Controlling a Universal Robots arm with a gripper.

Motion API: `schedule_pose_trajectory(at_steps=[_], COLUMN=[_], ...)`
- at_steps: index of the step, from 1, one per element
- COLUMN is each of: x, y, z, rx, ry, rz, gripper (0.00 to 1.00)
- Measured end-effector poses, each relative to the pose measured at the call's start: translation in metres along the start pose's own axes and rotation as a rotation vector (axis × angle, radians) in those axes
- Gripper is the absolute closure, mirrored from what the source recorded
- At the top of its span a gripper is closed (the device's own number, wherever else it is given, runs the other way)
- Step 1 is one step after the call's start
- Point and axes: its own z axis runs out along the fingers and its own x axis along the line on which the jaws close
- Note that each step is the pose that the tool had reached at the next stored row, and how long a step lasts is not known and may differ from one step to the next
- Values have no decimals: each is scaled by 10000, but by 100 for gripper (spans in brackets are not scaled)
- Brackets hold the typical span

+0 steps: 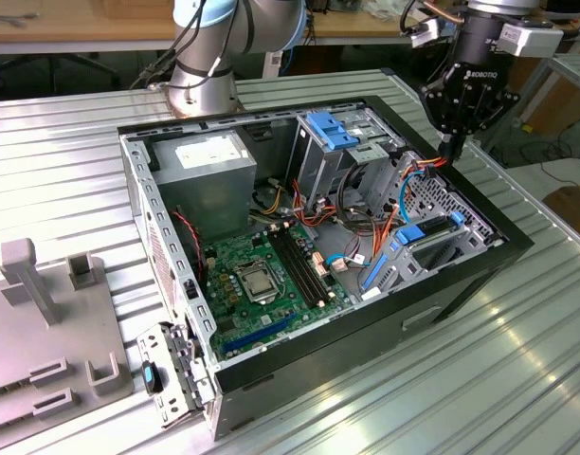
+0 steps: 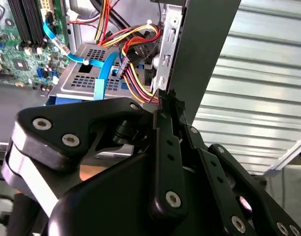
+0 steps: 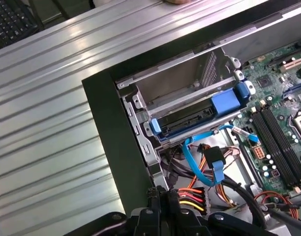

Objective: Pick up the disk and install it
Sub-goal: 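Insert the first disk wire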

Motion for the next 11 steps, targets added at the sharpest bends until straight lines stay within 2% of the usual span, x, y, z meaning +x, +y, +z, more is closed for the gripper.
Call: schedule_pose_trajectory(at_steps=[4,11], x=[0,0], y=[0,0], z=[0,0], rx=[-91,-223], ry=[-170,-375], rz=[760,1717], gripper=[82,82])
